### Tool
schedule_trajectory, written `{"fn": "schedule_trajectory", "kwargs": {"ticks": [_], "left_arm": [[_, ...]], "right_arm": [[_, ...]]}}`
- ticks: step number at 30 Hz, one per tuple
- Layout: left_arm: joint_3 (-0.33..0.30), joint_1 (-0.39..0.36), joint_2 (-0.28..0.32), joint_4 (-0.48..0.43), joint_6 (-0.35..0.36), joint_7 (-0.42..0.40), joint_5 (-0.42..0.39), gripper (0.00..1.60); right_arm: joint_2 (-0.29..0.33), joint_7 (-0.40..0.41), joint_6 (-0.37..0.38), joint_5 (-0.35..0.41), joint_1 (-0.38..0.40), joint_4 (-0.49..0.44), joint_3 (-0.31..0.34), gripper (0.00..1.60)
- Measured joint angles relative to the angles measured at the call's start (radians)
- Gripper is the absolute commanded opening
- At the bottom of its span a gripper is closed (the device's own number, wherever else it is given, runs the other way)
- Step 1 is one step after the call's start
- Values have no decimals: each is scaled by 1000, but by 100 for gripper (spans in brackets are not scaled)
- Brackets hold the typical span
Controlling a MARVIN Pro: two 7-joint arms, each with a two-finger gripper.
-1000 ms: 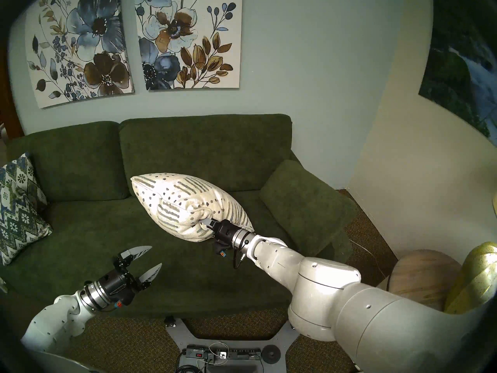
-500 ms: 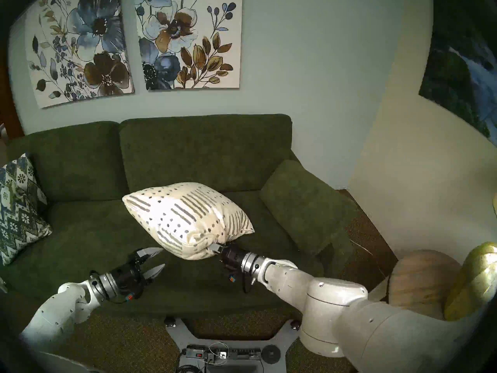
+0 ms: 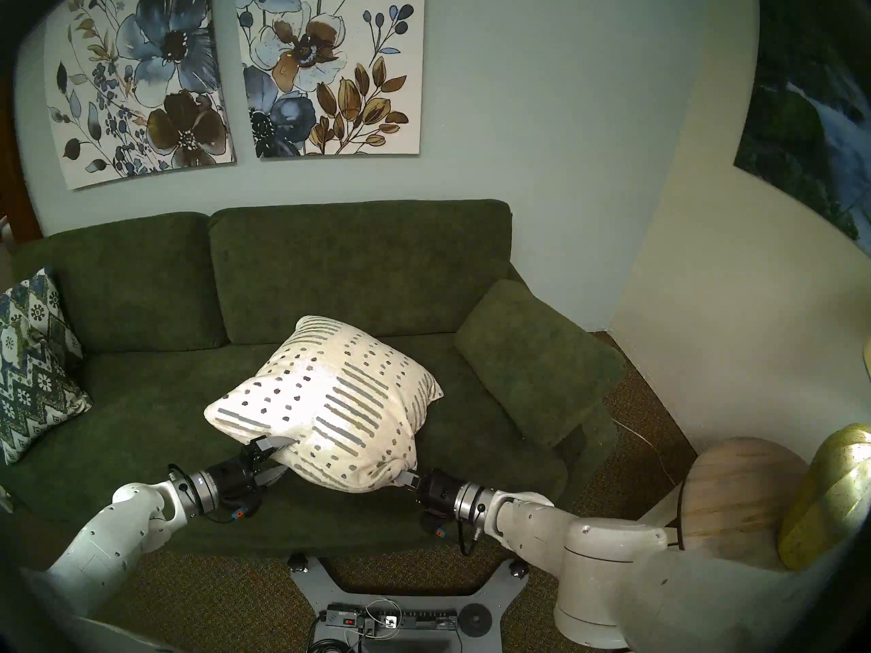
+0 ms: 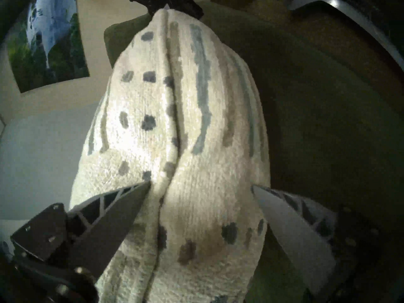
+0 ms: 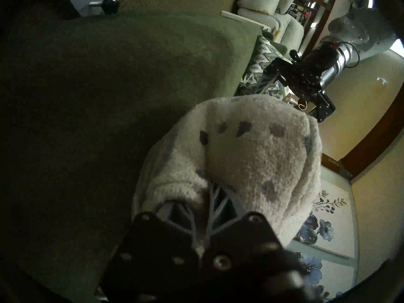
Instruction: Fluff a cushion
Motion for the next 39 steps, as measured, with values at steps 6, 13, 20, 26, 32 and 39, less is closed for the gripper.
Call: {"fn": "schedule_trajectory", "kwargs": {"ticks": [6,13,20,26,32,39], "left_arm": [[42,-37,-4,40,17,15,62,160],[87,-58,-5,45,45,94,128,160],[109,-49,10,-32,64,190,159,160],[129,-14,12,-100,57,260,149,160],[151,40,22,-171,46,330,144,160],[141,123,74,-261,62,420,146,160]], "right_arm": [[21,2,9,2,-14,-11,3,0],[39,11,22,6,-26,-13,9,0],[53,22,35,15,-31,-9,19,0],[66,30,43,22,-33,4,25,0],[80,42,47,28,-35,21,31,0],[83,59,49,29,-34,32,32,0]]}}
